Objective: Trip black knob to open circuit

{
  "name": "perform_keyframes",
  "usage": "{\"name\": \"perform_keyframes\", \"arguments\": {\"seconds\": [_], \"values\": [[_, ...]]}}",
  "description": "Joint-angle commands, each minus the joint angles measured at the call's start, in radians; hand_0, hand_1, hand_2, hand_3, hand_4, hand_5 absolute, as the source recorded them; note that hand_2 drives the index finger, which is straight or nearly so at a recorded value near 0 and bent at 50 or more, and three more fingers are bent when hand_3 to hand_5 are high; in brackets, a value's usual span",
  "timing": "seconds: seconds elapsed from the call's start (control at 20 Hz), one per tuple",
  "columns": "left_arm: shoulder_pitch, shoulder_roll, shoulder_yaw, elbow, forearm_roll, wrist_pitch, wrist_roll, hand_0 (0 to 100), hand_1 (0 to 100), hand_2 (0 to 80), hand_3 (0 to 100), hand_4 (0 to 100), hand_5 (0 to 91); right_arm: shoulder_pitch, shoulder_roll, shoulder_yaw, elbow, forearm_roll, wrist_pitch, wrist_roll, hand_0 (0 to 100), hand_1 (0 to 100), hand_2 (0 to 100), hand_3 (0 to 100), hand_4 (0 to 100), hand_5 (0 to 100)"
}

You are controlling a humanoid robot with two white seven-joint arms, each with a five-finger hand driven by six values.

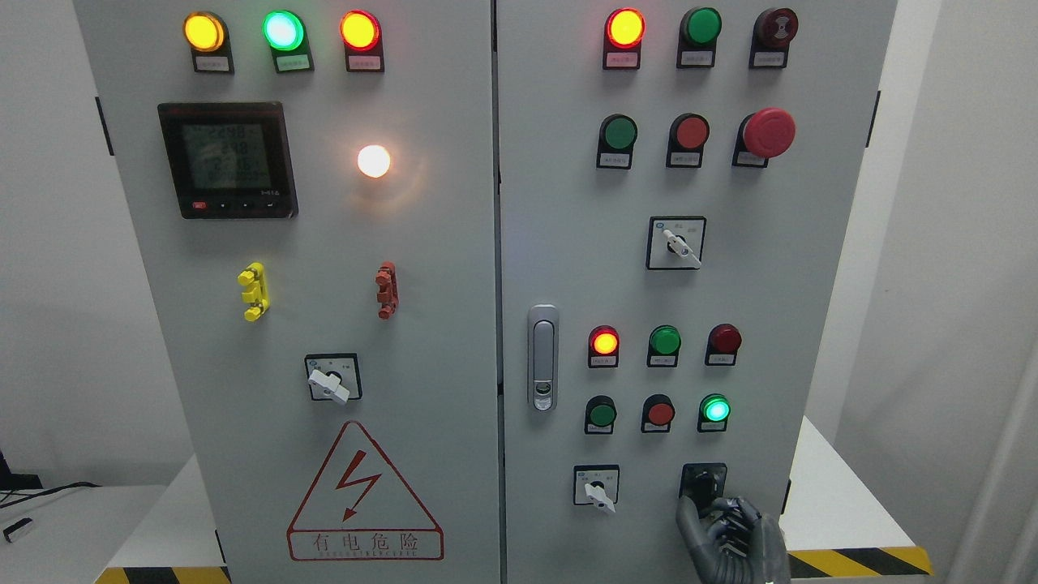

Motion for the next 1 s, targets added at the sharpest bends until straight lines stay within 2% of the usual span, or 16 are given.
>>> {"name": "perform_keyframes", "arguments": {"seconds": [0.0, 0.95], "values": [[0.0, -0.001, 0.0, -0.001, -0.031, 0.001, 0.0, 12, 39, 0.0, 0, 0, 0.0, 0.0, -0.001, -0.005, 0.006, 0.005, -0.004, -0.002, 34, 68, 57, 90, 93, 100], [0.0, 0.001, 0.0, -0.001, -0.031, 0.001, 0.0, 12, 39, 0.0, 0, 0, 0.0, 0.0, -0.001, -0.009, 0.02, 0.048, -0.005, -0.005, 32, 68, 56, 89, 92, 100]]}}
